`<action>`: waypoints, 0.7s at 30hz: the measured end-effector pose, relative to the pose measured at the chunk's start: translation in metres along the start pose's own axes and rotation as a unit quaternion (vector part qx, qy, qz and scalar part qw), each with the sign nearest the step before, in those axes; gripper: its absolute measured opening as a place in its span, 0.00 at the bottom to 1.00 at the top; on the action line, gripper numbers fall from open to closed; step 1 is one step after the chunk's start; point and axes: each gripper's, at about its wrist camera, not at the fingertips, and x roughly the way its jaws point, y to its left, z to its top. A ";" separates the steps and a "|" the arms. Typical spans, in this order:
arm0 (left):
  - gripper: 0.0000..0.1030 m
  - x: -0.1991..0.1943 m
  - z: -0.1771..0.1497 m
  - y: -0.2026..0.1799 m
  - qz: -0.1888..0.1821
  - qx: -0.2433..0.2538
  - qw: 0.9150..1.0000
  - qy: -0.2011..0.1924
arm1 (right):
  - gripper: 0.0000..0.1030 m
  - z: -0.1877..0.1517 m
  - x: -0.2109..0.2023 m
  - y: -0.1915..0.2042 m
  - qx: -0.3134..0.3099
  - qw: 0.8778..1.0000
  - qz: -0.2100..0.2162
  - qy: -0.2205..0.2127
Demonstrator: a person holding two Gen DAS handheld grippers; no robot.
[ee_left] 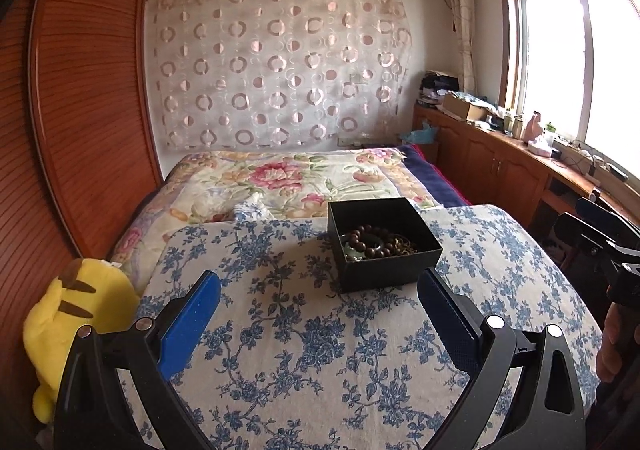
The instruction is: Organize jewelry
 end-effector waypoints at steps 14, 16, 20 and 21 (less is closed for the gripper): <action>0.92 0.000 -0.003 0.003 -0.005 -0.004 1.000 0.000 | 0.97 -0.001 0.003 0.000 0.002 1.000 0.000 0.004; 0.92 -0.001 -0.003 0.003 -0.005 -0.004 1.000 0.000 | 0.97 -0.002 0.003 0.000 0.003 1.000 0.001 0.004; 0.92 -0.001 -0.004 0.003 -0.005 -0.004 1.000 0.000 | 0.97 -0.002 0.004 0.000 0.003 1.000 0.001 0.004; 0.92 -0.001 -0.003 0.003 -0.006 -0.004 1.000 0.000 | 0.97 -0.002 0.004 0.000 0.002 1.000 0.001 0.004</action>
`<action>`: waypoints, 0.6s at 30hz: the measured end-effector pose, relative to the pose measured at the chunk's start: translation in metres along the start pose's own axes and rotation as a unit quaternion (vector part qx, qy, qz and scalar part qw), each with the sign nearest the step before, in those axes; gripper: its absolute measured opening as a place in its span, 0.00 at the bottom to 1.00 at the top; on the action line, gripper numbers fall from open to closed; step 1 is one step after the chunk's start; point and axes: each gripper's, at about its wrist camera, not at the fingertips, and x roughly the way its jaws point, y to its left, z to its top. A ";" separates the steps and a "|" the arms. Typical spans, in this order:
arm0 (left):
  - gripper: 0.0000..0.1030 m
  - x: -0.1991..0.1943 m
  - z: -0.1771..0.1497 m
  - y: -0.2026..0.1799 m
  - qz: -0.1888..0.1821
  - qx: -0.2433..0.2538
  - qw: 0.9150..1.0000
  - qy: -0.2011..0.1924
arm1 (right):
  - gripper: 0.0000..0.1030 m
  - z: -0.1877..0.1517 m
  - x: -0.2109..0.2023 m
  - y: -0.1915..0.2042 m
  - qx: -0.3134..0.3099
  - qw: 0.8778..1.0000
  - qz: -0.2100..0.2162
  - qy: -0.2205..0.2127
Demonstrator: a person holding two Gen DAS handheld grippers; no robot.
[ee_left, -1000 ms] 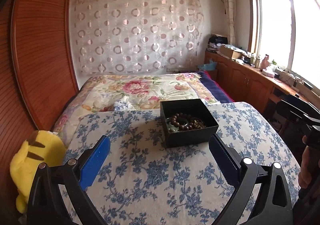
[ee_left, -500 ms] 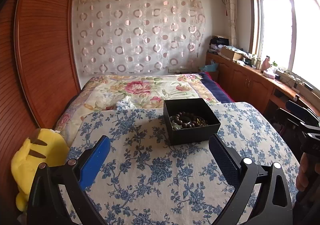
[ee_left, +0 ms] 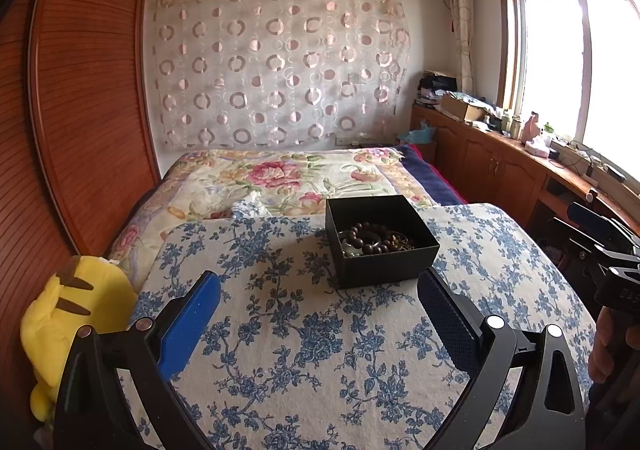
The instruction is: Organize jewelry
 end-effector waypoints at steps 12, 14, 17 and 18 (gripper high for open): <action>0.92 -0.003 -0.002 -0.002 -0.001 0.001 1.000 -0.004 | 0.97 0.000 0.000 0.000 -0.001 1.000 0.000 0.000; 0.92 -0.003 -0.002 -0.002 -0.001 0.001 1.000 -0.004 | 0.97 -0.001 0.001 0.001 0.000 1.000 0.000 0.000; 0.92 -0.003 -0.002 -0.002 -0.001 0.001 1.000 -0.005 | 0.97 -0.001 0.001 0.000 0.001 1.000 0.000 0.000; 0.92 -0.003 -0.002 -0.002 -0.001 0.001 1.000 -0.004 | 0.97 -0.001 0.001 0.000 0.000 1.000 0.000 0.000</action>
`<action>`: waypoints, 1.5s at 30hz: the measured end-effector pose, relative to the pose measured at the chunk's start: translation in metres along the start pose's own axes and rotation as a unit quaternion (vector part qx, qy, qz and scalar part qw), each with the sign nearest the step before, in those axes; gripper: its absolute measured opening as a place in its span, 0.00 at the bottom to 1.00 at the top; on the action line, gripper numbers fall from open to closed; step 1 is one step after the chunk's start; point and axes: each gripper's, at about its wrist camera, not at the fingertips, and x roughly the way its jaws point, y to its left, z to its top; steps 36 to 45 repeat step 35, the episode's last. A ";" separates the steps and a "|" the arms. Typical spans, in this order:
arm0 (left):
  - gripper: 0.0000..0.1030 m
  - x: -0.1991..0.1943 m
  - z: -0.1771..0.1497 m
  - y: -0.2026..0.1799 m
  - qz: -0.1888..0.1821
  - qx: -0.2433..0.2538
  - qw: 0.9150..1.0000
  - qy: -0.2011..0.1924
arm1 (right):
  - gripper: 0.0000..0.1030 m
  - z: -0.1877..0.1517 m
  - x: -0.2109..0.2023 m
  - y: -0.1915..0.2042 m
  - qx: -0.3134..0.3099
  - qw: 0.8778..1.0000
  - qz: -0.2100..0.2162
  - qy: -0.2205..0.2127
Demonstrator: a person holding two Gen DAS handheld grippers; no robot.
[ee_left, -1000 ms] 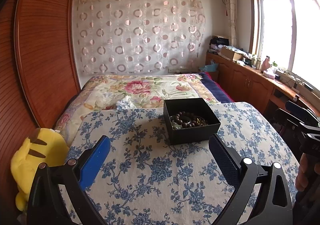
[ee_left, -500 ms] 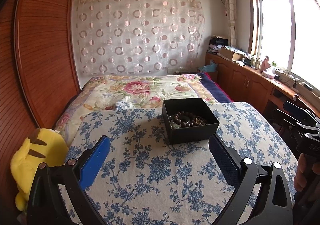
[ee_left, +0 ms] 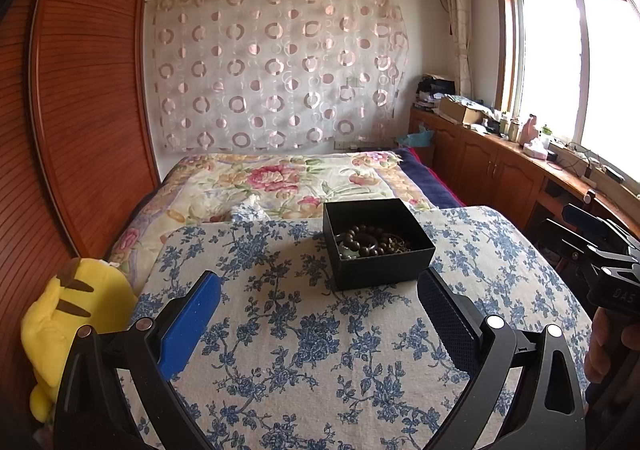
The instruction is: Organize jewelry
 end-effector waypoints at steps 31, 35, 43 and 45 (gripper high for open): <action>0.92 -0.008 0.004 -0.003 0.000 -0.001 1.000 -0.006 | 0.97 -0.005 0.004 0.003 0.000 1.000 0.001 0.000; 0.92 -0.008 0.005 -0.003 -0.001 -0.001 1.000 -0.007 | 0.97 -0.004 0.004 0.002 0.001 1.000 0.001 0.000; 0.92 -0.008 0.005 -0.003 -0.001 -0.001 1.000 -0.007 | 0.97 -0.004 0.004 0.002 0.001 1.000 0.001 0.000; 0.92 -0.008 0.005 -0.003 -0.001 -0.001 1.000 -0.007 | 0.97 -0.004 0.004 0.002 0.001 1.000 0.001 0.000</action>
